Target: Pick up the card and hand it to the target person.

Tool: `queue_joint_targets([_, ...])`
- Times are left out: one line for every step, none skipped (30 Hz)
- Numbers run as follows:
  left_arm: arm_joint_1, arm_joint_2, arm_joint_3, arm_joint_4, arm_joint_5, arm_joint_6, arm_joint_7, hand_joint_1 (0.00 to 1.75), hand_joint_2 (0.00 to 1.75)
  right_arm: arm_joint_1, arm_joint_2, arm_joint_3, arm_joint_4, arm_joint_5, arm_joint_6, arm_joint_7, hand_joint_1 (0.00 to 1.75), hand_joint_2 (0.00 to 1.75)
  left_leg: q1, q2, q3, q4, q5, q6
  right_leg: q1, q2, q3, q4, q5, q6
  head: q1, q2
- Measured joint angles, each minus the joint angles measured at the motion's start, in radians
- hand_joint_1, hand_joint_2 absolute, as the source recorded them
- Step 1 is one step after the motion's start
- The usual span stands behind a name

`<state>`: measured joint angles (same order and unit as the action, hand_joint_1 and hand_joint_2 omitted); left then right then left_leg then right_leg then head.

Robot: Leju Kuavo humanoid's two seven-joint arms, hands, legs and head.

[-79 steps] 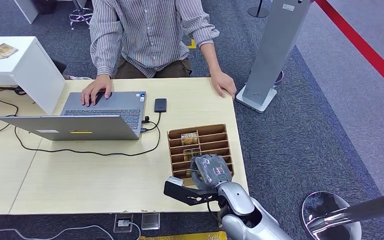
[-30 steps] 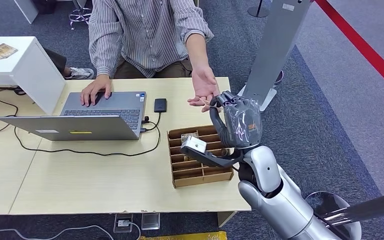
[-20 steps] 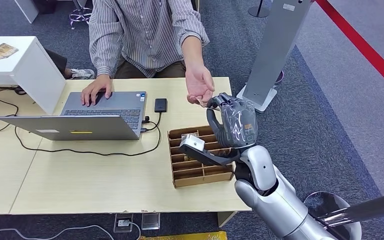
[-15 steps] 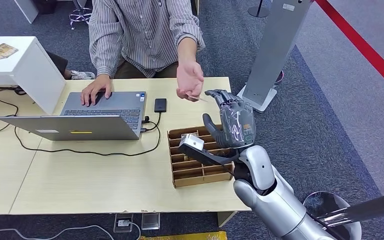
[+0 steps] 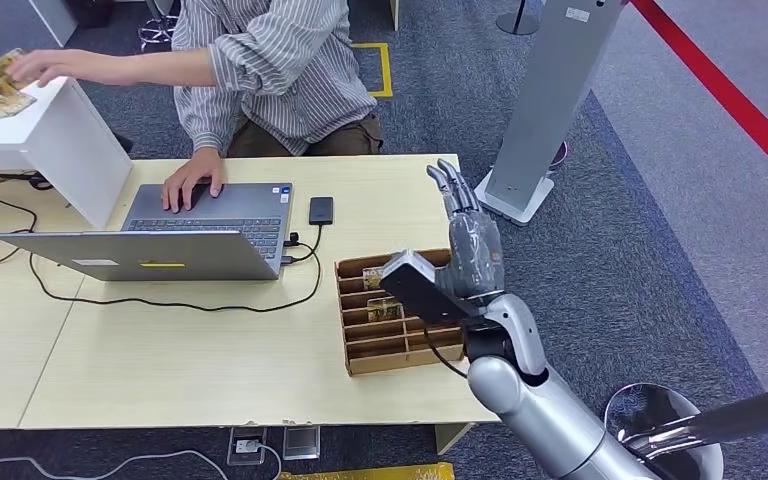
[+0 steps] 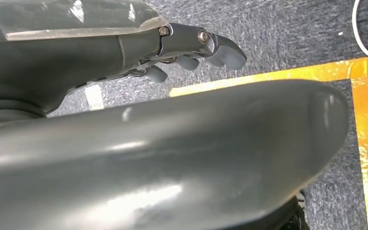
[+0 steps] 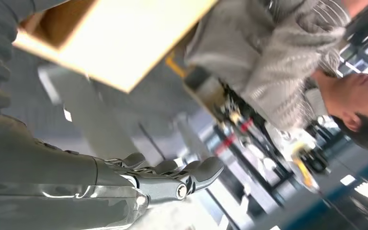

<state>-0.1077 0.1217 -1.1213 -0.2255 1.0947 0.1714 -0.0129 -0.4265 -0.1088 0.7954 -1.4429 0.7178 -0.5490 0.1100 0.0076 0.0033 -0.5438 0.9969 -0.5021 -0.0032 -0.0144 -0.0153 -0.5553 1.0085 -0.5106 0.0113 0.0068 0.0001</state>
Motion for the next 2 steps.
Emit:
queue_joint_targets([0.000, 0.000, 0.000, 0.000, 0.001, 0.002, 0.000, 0.00, 0.00, 0.008, 0.000, -0.001, -0.002, -0.041, 0.005, -0.005, 0.00, 1.75, 0.000, 0.000, 0.000, 0.000, 0.000, 0.000, 0.000, 0.000, 0.000, 0.000, 0.000, 0.000, 0.000, 0.000])
queue_joint_targets([0.000, 0.000, 0.000, 0.000, 0.002, 0.003, 0.000, 0.00, 0.00, 0.012, -0.001, -0.001, -0.003, -0.058, 0.007, -0.007, 0.00, 1.75, 0.000, 0.000, 0.000, 0.000, 0.000, 0.000, 0.000, 0.000, 0.000, 0.000, 0.000, 0.000, 0.000, 0.000])
